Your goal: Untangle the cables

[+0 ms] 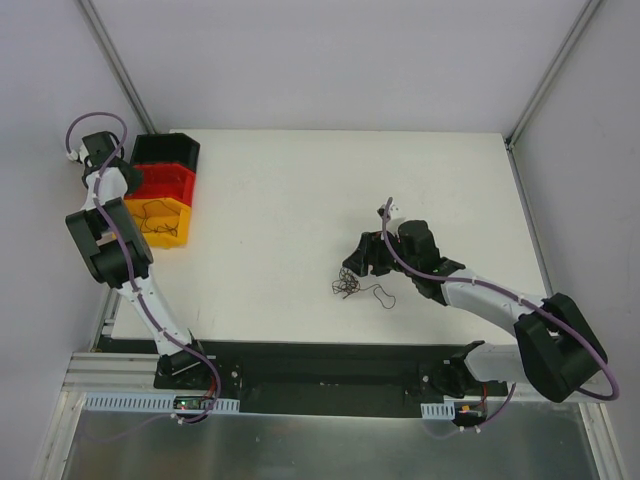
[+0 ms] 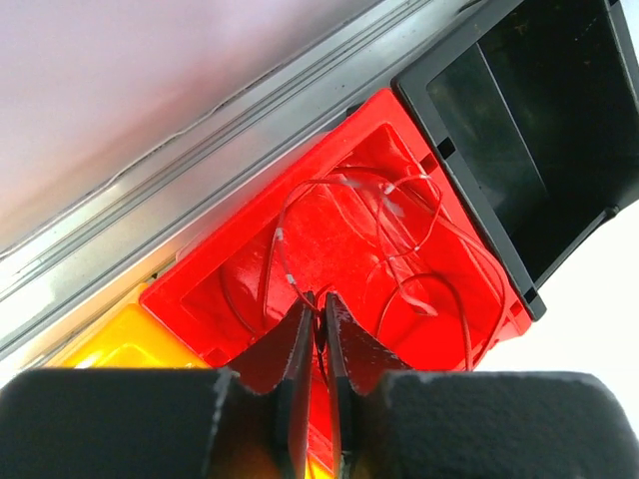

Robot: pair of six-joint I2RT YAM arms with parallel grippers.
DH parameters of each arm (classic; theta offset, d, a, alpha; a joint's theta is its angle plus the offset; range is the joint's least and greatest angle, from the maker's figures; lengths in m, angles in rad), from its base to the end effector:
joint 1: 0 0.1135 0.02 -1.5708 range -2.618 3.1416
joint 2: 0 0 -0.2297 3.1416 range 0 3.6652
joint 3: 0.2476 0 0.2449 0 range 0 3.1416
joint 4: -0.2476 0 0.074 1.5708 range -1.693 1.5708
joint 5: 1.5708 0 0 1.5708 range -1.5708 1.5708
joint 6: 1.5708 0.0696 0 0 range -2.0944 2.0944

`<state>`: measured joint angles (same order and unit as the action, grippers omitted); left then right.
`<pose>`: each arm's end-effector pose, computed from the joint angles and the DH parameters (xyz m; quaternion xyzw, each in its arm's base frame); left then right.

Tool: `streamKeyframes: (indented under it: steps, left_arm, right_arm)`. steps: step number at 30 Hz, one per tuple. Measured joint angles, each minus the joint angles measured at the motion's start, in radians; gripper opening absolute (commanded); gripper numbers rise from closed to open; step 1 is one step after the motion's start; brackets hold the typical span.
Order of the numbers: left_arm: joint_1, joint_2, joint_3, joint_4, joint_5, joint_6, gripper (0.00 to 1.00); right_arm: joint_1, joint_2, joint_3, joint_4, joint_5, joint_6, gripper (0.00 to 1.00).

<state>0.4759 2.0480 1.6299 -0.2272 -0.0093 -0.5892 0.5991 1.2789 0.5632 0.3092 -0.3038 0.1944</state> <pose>0.4278 0.2212 0.1896 -0.4561 0.7698 -0.0211 0.4459 0.2372 0.1872 0.1675 -0.2474 0.7921 0.3266 0.4524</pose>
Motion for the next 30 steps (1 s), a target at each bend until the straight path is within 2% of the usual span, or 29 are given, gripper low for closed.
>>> streamKeyframes:
  steps: [6, 14, 17, 22, 25, 27, 30]
  left_arm:
    - [-0.015, -0.015, 0.000, -0.038, -0.023, 0.006, 0.36]
    - [-0.040, -0.127, -0.032, -0.090, -0.055, 0.029, 0.54]
    - [-0.040, -0.217, -0.063, -0.090, -0.068, 0.020, 0.66]
    - [-0.041, -0.353, -0.125, -0.091, -0.061, -0.006, 0.63]
    - [-0.064, -0.466, -0.220, -0.094, -0.018, -0.021, 0.62]
    - [-0.122, -0.549, -0.291, -0.084, 0.030, -0.020, 0.64]
    - [-0.287, -0.650, -0.396, -0.027, 0.172, 0.014, 0.64]
  right_arm:
    - [-0.004, 0.014, 0.000, 0.002, -0.012, 0.011, 0.69]
    - [-0.005, 0.021, 0.000, 0.002, -0.022, 0.016, 0.69]
    - [-0.006, 0.021, 0.000, 0.003, -0.023, 0.016, 0.69]
    - [-0.007, 0.021, 0.000, 0.001, -0.018, 0.015, 0.69]
    - [-0.008, 0.021, 0.010, -0.019, 0.002, 0.008, 0.68]
    - [-0.009, 0.021, 0.032, -0.064, 0.030, 0.002, 0.68]
    - [-0.015, 0.020, 0.082, -0.148, 0.056, 0.002, 0.63]
